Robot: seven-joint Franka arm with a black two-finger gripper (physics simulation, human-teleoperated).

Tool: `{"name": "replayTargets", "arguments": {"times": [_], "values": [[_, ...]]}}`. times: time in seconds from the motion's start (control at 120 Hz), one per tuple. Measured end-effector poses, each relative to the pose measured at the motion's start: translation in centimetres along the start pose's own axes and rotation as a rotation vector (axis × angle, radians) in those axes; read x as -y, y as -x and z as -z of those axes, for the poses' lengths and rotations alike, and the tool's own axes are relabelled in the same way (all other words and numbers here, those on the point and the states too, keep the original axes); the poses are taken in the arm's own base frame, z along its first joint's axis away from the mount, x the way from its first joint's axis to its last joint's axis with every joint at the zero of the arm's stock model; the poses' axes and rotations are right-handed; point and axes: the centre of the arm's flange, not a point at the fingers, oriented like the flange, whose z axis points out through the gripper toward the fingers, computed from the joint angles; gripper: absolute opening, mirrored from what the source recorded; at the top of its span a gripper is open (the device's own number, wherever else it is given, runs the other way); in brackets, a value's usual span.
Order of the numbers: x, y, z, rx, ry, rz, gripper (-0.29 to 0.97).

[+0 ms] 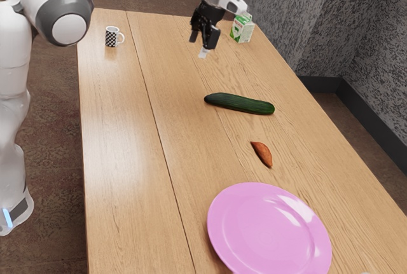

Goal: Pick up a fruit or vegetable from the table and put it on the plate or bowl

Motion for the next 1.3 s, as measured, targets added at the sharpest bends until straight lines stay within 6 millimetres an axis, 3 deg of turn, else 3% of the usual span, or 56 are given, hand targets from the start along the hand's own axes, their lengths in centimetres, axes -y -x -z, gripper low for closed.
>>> {"name": "replayTargets", "arguments": {"times": [0.092, 0.308, 0.4, 0.517, 1.008, 1.3], "values": [[1.4, -0.7, -1.3, 0.021, -0.014, 0.015, 0.68], [2.5, -7.6, -1.5, -0.055, -0.050, 0.016, 0.68], [1.9, -10.2, -1.9, -0.096, -0.023, -0.030, 0.68], [0.8, -11.9, -2.7, -0.128, 0.016, -0.086, 0.68], [-2.6, -16.4, -9.2, -0.096, 0.069, -0.205, 0.68], [-2.9, -17.6, -12.2, -0.068, 0.087, -0.222, 0.68]]}}
